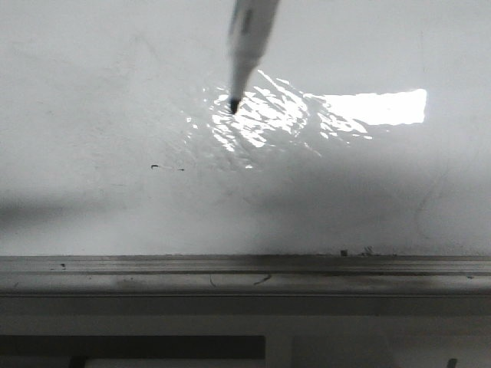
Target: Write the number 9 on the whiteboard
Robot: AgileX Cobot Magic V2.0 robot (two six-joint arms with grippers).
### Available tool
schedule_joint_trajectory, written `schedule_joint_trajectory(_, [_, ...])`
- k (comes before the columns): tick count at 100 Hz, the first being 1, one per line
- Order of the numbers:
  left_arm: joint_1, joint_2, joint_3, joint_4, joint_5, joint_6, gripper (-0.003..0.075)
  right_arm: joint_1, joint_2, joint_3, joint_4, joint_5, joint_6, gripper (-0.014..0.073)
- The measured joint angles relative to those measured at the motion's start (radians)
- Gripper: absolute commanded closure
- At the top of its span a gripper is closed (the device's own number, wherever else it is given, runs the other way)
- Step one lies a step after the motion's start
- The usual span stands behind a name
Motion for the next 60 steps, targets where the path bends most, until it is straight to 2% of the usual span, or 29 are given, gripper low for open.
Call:
schedule_joint_trajectory(11, [0.067, -0.072, 0.0, 0.082, 0.06, -0.029, 0.0344, 0.009, -0.005, -0.096, -0.208, 0.064, 0.152, 0.0626])
schedule_joint_trajectory(26, [0.172, -0.133, 0.0, 0.127, 0.093, -0.048, 0.0374, 0.066, -0.052, -0.059, -0.355, -0.047, 0.21, 0.0626])
schedule_joint_trajectory(36, [0.233, -0.143, 0.0, 0.129, 0.096, -0.059, 0.0393, 0.11, -0.084, 0.061, -0.426, -0.253, 0.247, 0.0626])
schedule_joint_trajectory(45, [0.278, -0.144, 0.0, 0.132, 0.1, -0.063, 0.0412, 0.124, -0.099, 0.204, -0.443, -0.533, 0.261, 0.0626])
schedule_joint_trajectory(53, [0.309, -0.144, 0.0, 0.132, 0.1, -0.063, 0.0426, 0.128, -0.099, 0.303, -0.402, -0.78, 0.266, 0.0626])
schedule_joint_trajectory(60, [0.319, -0.144, 0.0, 0.129, 0.102, -0.063, 0.0428, 0.128, -0.099, 0.353, -0.343, -0.902, 0.267, 0.0626])
